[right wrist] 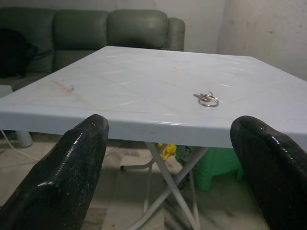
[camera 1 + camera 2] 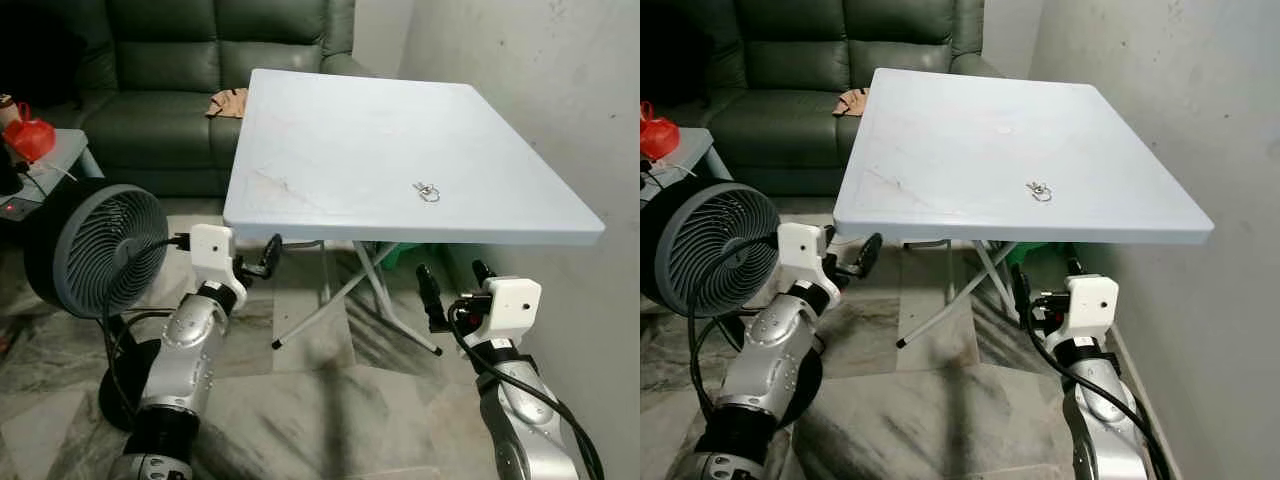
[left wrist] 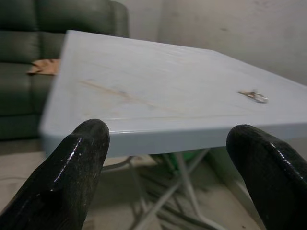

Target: Hang keys on a hook

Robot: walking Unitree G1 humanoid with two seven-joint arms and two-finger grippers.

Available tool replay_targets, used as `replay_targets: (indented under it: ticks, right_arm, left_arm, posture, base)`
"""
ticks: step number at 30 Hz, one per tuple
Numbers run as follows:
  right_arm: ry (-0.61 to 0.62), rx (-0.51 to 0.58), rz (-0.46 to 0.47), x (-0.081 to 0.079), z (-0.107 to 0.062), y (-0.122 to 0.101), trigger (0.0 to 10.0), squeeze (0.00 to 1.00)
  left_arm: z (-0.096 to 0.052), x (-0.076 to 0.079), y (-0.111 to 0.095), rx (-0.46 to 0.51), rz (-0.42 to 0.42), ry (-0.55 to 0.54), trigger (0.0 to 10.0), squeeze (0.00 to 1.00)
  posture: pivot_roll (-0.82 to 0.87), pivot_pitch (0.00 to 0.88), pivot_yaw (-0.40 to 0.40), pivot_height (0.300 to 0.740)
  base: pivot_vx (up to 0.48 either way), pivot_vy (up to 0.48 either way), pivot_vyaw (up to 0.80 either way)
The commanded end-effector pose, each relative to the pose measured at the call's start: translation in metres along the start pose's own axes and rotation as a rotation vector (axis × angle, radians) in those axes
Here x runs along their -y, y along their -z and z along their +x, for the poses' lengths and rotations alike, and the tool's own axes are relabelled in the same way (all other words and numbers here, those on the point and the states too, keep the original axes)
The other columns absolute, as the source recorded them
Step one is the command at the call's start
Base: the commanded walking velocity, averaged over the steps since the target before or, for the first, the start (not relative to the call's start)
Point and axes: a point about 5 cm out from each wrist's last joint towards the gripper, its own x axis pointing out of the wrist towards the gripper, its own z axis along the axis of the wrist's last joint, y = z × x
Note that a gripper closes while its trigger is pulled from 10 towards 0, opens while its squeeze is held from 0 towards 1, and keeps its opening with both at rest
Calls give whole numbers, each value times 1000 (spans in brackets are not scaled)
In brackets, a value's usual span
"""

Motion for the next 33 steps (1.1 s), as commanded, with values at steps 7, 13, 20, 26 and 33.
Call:
replay_targets:
  ticks: [7, 13, 20, 26, 33]
  right_arm:
    - [15, 9, -7, 5, -1, -3, 10000, 0]
    - [15, 8, -7, 5, -1, -3, 10000, 0]
    - [15, 8, -7, 5, -1, -3, 10000, 0]
    - [-10, 8, -11, 3, 2, -3, 10000, 0]
    - [-10, 4, -10, 3, 2, -2, 10000, 0]
  left_arm:
    - [2, 5, -6, 21, 25, 24, 10000, 0]
    - [2, 5, -5, 22, 25, 26, 10000, 0]
    - [2, 5, -5, 22, 26, 26, 10000, 0]
    - [4, 11, -1, -11, 43, 64, 10000, 0]
    - [5, 12, -2, -14, 48, 72, 10000, 0]
  posture:
    - [-55, 26, -44, 711]
    - [-55, 26, -44, 711]
    - [-55, 26, -44, 711]
    - [-47, 4, -50, 711]
    - [-47, 6, -47, 711]
  base:
    - [0, 0, 0]
    - [0, 0, 0]
    - [0, 0, 0]
    - [224, 0, 0]
    - [469, 0, 0]
